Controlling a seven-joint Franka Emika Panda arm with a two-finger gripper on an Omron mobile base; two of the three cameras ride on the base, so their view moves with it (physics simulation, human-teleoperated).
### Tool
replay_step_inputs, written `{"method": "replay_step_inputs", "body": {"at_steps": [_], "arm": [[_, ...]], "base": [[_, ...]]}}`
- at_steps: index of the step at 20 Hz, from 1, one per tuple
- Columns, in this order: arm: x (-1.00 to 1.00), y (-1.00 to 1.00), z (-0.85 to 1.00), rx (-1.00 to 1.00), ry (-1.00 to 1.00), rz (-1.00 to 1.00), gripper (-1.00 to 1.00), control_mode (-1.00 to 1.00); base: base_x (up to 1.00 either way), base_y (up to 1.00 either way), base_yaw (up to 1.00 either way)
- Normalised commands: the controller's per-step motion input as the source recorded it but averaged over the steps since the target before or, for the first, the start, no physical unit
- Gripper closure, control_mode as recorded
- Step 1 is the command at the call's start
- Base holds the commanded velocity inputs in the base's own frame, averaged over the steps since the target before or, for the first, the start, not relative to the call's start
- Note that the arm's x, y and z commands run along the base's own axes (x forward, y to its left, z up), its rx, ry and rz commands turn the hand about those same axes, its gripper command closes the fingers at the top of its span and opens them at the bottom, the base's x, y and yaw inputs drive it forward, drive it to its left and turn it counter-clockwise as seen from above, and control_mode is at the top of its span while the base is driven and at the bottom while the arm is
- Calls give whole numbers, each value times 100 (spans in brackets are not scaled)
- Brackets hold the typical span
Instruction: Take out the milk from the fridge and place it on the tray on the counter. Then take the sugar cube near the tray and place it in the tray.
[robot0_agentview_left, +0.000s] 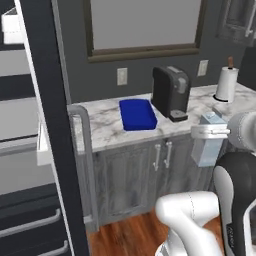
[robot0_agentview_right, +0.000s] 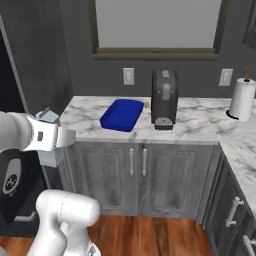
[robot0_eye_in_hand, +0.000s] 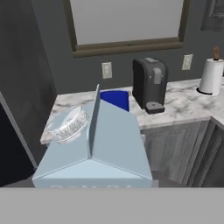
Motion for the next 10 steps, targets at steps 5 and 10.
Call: {"method": "replay_step_inputs", "body": {"at_steps": [5, 10], "arm": [[0, 0, 0, 0, 0, 0, 100, 100], [0, 0, 0, 0, 0, 0, 100, 100]], "base": [[40, -26, 24], [68, -3, 9]]}}
